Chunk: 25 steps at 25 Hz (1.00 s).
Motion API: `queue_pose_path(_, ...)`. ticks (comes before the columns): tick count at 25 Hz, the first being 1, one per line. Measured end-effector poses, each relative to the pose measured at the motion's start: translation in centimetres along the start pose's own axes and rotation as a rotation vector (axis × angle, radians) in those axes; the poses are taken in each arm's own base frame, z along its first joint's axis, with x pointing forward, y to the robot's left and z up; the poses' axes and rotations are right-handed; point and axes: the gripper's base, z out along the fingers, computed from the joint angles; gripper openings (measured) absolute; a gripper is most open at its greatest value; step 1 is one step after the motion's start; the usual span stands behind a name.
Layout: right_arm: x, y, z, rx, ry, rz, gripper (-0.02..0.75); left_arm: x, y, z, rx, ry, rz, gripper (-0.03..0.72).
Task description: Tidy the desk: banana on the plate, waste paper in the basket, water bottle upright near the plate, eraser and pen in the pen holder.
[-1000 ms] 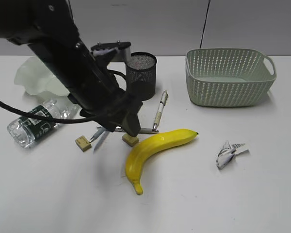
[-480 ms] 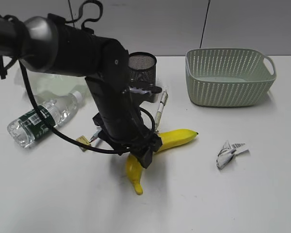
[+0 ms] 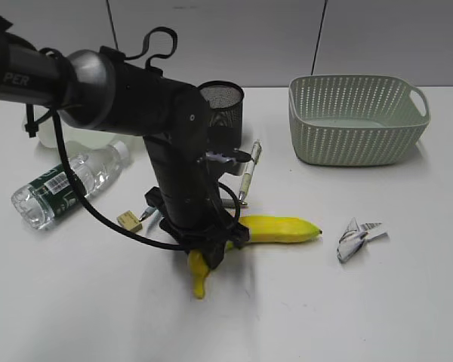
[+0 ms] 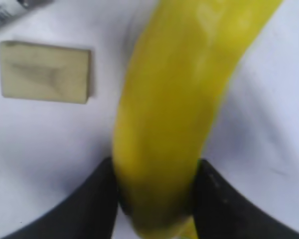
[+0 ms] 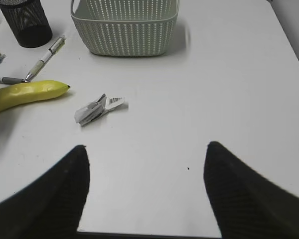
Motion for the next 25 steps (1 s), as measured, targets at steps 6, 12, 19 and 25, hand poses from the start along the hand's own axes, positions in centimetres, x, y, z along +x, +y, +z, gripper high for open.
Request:
queue_pose_path(6,0.0,0.0,0.0,0.000,0.000,0.000,0.564,0.2,-0.2,-1.7,0.004,-0.013,0.004,0.318)
queue_pose_path(12,0.0,0.0,0.0,0.000,0.000,0.000,0.564,1.5,-1.0,-8.4,0.032,-0.090,0.019,0.318)
queue_pose_path(19,0.0,0.0,0.0,0.000,0.000,0.000,0.564,3.6,2.9,-17.5,-0.136,-0.317,-0.061,0.318)
queue_pose_path(25,0.0,0.0,0.0,0.000,0.000,0.000,0.564,4.5,13.4,-19.0,-0.308,-0.335,-0.308,0.318)
